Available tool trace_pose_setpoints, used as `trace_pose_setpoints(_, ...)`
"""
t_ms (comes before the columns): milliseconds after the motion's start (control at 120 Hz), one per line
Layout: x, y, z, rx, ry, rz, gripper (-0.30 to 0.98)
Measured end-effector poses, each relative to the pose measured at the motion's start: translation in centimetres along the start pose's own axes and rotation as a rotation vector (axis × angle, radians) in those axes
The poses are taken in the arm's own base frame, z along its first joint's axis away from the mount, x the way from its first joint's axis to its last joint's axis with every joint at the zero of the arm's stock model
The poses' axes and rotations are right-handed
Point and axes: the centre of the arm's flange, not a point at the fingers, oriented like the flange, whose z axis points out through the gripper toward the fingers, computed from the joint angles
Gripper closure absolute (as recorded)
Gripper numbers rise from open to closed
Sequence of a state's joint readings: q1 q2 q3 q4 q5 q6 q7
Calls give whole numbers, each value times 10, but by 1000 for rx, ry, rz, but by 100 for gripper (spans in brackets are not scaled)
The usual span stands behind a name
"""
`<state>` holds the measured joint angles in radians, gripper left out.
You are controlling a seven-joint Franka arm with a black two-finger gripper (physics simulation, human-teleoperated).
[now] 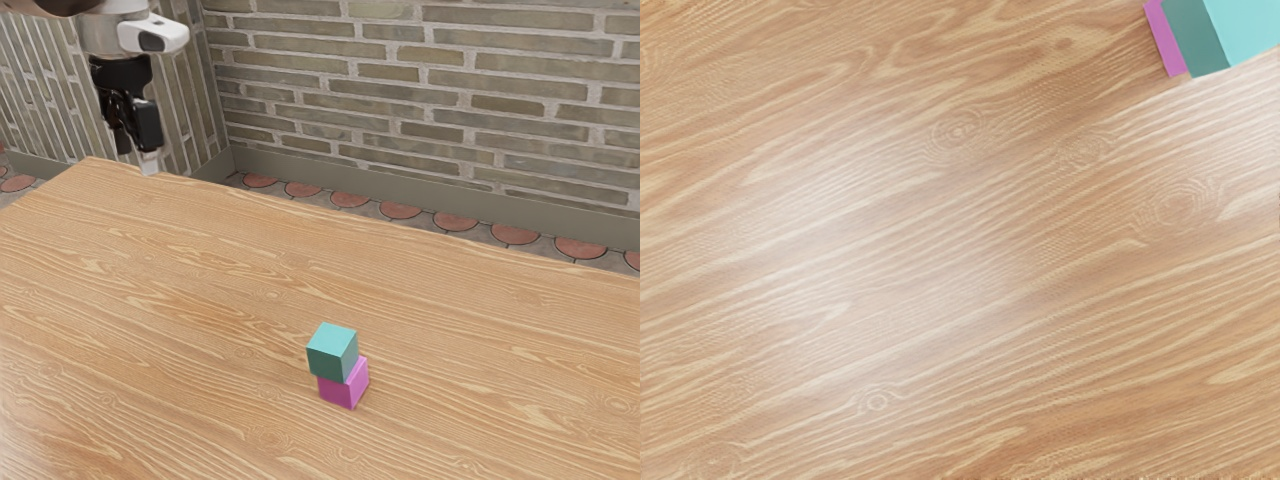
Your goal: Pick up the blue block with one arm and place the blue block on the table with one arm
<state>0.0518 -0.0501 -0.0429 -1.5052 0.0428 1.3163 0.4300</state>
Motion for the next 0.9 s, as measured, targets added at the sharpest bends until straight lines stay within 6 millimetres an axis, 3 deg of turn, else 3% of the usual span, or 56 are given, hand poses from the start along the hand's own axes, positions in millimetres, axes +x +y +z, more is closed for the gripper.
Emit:
trace_pose_setpoints(208, -2, 0, -4, 2, 2, 49, 0)
trace_pose_setpoints(250, -28, 13, -81, 95, 130, 45, 0)
trace_pose_setpoints(275, -42, 31, -113, 137, 184, 59, 0)
trace_pose_setpoints(300, -47, 55, -131, 161, 210, 86, 0)
trace_pose_setpoints(333, -45, 88, -135, 173, 205, 132, 0)
trace_pose_setpoints(392, -28, 114, -113, 159, 132, 149, 0)
trace_pose_setpoints(467, -12, 106, -75, 135, 34, 63, 0)
trace_pose_setpoints(583, 18, 76, 54, 67, -136, -83, 0)
trace_pose_setpoints(692, 39, 72, 116, 40, -120, -162, 0)
trace_pose_setpoints(783, 59, 78, 140, 20, -30, -218, 0)
trace_pose_setpoints(900, 84, 83, 149, 14, 82, -331, 0)
